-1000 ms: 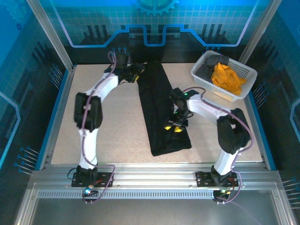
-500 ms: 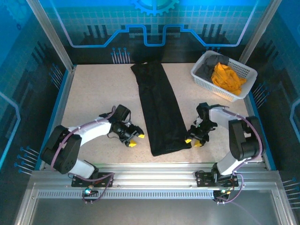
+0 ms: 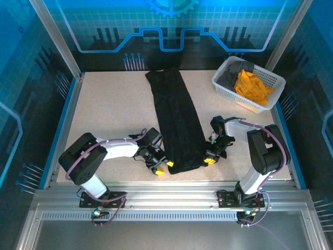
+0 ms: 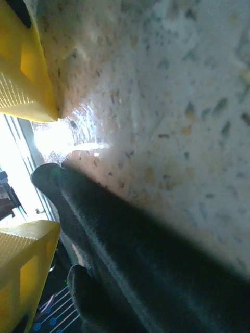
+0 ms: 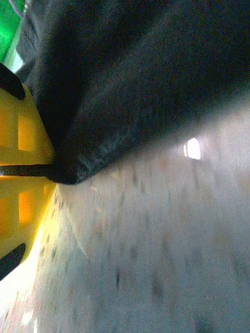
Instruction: Fold and stack the t-shirts
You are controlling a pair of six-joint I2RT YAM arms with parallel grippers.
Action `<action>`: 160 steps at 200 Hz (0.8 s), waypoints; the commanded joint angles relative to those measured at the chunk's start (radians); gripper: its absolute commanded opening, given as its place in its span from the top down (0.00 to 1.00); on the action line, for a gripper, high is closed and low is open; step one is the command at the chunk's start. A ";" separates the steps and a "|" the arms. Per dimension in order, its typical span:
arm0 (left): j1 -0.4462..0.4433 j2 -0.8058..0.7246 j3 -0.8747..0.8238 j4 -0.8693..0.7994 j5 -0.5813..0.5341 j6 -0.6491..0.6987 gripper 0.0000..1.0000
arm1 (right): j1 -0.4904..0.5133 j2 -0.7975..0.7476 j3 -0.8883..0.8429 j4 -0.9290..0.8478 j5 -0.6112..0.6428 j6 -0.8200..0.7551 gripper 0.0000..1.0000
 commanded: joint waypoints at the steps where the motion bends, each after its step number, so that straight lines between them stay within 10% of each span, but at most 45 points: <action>1: -0.036 0.072 0.035 0.020 -0.012 -0.028 0.48 | 0.037 -0.017 -0.022 0.054 -0.052 0.040 0.90; 73: -0.014 -0.034 0.017 -0.051 -0.279 -0.100 1.00 | 0.178 -0.067 0.026 -0.023 -0.027 0.053 1.00; 129: 0.144 -0.584 -0.242 -0.431 -0.303 -0.071 1.00 | 0.398 0.064 0.228 -0.069 -0.114 0.061 1.00; 160: 0.182 -0.837 -0.411 -0.355 -0.238 -0.215 1.00 | 0.464 0.092 0.264 -0.080 -0.119 0.122 1.00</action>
